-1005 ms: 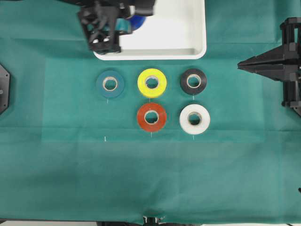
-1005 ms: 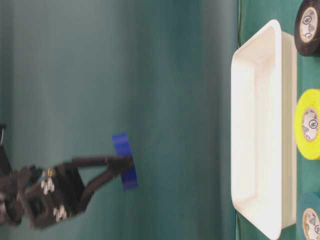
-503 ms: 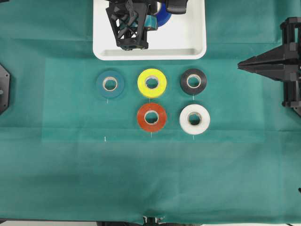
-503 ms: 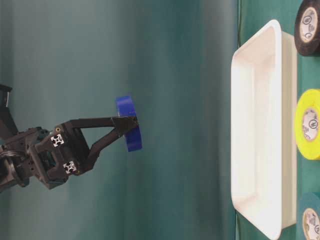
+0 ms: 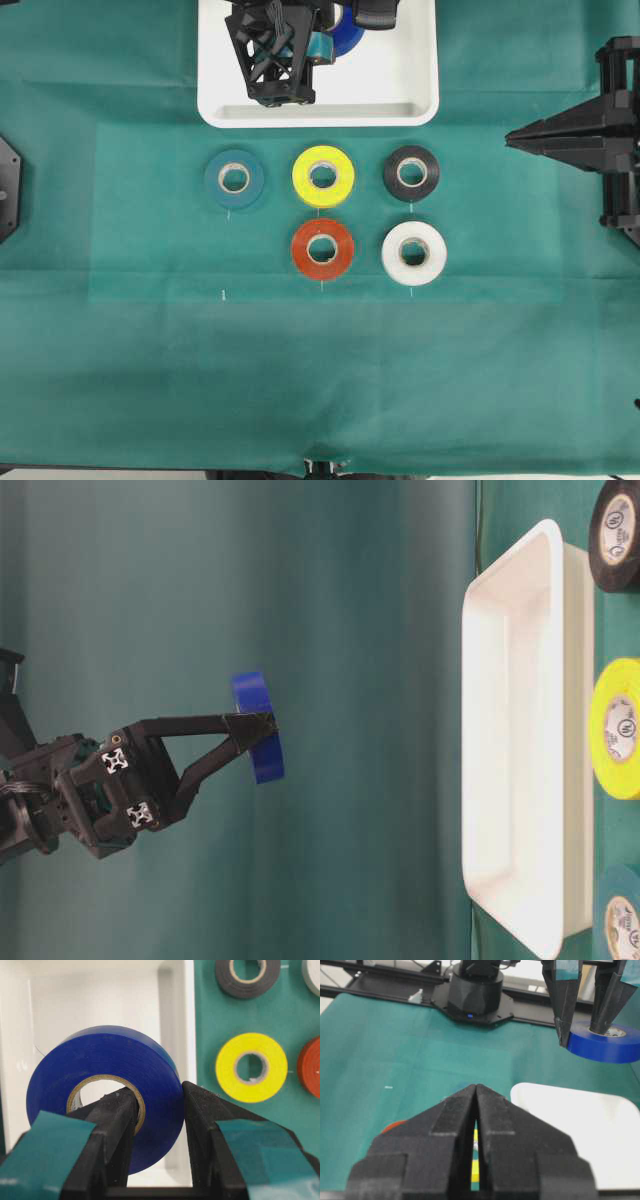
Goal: Place the tape from the fixed location into the white case.
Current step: 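Lower the blue roll into the white tray with the left gripper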
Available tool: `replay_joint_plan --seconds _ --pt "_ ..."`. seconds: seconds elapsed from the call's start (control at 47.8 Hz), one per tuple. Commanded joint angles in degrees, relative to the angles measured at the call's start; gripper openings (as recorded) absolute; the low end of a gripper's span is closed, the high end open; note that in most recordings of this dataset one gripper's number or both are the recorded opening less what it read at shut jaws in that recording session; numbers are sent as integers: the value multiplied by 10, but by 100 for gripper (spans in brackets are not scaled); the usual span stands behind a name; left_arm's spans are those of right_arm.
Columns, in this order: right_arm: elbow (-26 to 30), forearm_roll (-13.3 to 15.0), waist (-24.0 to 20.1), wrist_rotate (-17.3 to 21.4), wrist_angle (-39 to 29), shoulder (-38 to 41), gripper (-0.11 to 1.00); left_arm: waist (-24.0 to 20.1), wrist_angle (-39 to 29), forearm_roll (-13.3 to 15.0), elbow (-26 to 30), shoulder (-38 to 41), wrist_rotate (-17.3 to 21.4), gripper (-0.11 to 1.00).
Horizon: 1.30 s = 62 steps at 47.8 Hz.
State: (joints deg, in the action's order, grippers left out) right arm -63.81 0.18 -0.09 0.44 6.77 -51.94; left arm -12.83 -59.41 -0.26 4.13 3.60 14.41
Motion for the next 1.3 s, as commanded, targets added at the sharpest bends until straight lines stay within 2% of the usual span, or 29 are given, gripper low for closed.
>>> replay_joint_plan --seconds 0.0,0.147,0.398,0.796,1.026,1.277 --pt "18 0 0 0 3 1 0 -1 3 -2 5 -10 1 24" --pt "17 0 0 0 3 1 0 -1 20 -2 -20 -4 2 24" --pt "17 1 0 0 3 2 0 -10 98 -2 -82 18 4 24" --pt "17 1 0 -2 -5 3 0 -53 211 -1 -154 73 19 24" --pt "16 1 0 -3 -5 3 0 -71 236 -2 -163 100 20 24" --pt "16 1 0 -3 -5 4 0 -72 240 -2 -163 129 20 24"
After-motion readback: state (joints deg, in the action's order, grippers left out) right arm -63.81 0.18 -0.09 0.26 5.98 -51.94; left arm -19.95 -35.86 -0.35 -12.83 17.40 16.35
